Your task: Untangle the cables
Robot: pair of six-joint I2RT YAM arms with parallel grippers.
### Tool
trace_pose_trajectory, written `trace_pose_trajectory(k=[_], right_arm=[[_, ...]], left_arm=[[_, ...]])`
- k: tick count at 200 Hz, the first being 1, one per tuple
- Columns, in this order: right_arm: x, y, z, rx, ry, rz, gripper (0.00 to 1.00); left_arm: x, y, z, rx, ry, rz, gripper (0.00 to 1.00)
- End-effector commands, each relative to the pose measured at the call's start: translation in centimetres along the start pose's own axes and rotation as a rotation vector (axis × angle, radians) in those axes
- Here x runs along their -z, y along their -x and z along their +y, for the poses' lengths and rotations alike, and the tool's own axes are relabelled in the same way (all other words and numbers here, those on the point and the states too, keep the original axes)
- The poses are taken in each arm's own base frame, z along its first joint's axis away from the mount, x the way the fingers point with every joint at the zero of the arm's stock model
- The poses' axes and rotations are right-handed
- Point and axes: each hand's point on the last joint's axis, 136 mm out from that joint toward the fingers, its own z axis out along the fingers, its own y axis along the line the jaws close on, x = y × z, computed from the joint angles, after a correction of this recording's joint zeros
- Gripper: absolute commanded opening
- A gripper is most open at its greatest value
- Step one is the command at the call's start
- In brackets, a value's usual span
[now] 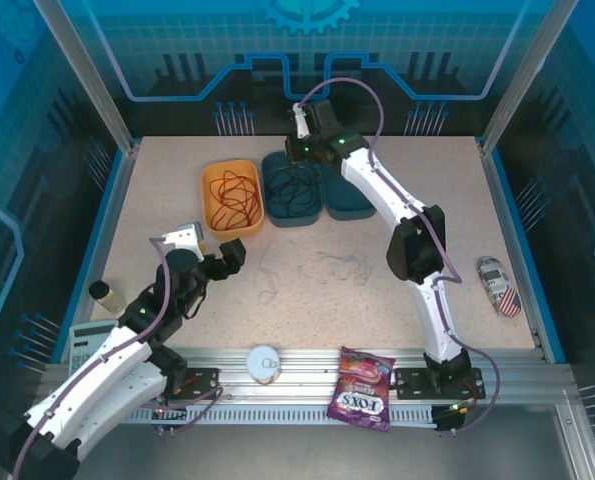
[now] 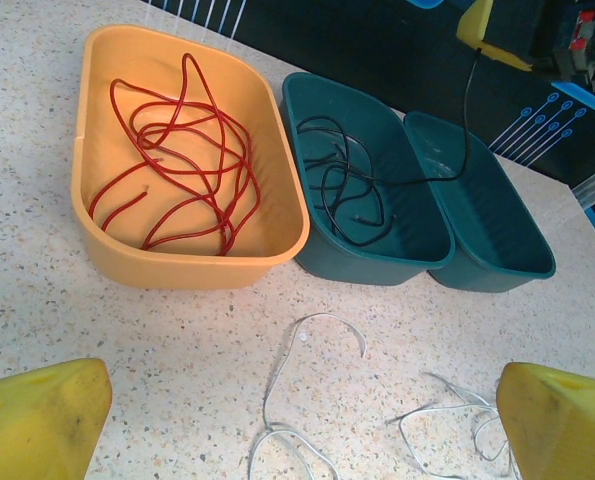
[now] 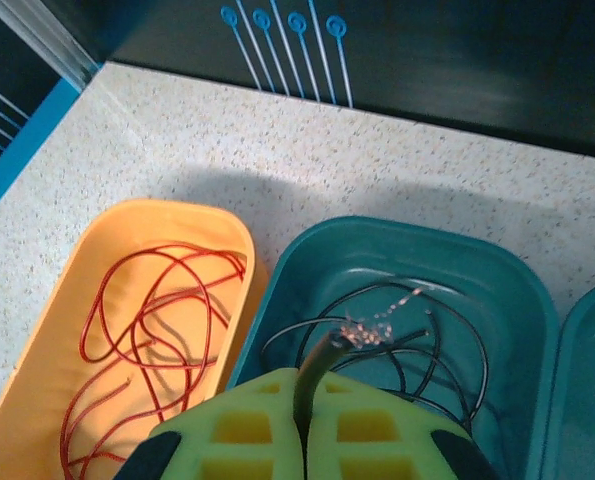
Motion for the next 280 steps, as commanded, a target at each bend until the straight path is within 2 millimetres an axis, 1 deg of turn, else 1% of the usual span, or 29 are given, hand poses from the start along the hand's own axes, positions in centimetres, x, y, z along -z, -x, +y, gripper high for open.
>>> trace_pose_trajectory(k=[1,24,65,86,116,148,178,192,231,265,280], right_arm=[[-1.0,-0.4,1.2,0.049,0.026,0.011,0.08],[-1.9,-1.6,1.4,0.047,0.039,0.042,0.08],[-4.1,-4.9,1.5,0.04,0.043,0.13,0.1],[-5.2,-6.3,1.8,0.035,0.051,0.161,0.1],[-6.4,-7.7,2.5,0.035,0.063,0.19,0.12],[-7.5,-8.9,2.7,0.034,0.062,0.212,0.12],[-8.1,-9.6,2.3,0.028,0.047,0.223,0.13],[-8.3,-9.9,1.9,0.03,0.03,0.228,0.13],[-9.1,-11.1,-0.1,0.017,-0.052,0.252,0.15],[-9.7,-11.8,-0.4,0.014,-0.057,0.27,0.17],[-9.8,-12.0,-0.3,0.017,-0.053,0.277,0.19]], left_arm=[[-0.2,-0.4,0.0,0.004,-0.007,0.013,0.99],[-0.2,-0.4,0.1,0.004,-0.006,0.012,0.99],[-0.3,-0.5,0.0,0.008,-0.009,0.014,0.99],[-0.4,-0.6,0.0,0.008,-0.011,0.019,0.99],[-0.4,-0.6,-0.1,0.008,-0.013,0.023,0.99],[-0.4,-0.8,0.0,0.008,-0.011,0.03,0.99],[-0.4,-0.9,-0.1,0.008,-0.016,0.032,0.99],[-0.4,-0.9,-0.1,0.009,-0.018,0.032,0.99],[-0.3,-0.9,-0.2,0.009,-0.019,0.035,0.99],[-0.3,-0.9,-0.2,0.01,-0.022,0.035,0.99],[-0.3,-0.9,-0.2,0.01,-0.024,0.033,0.99]])
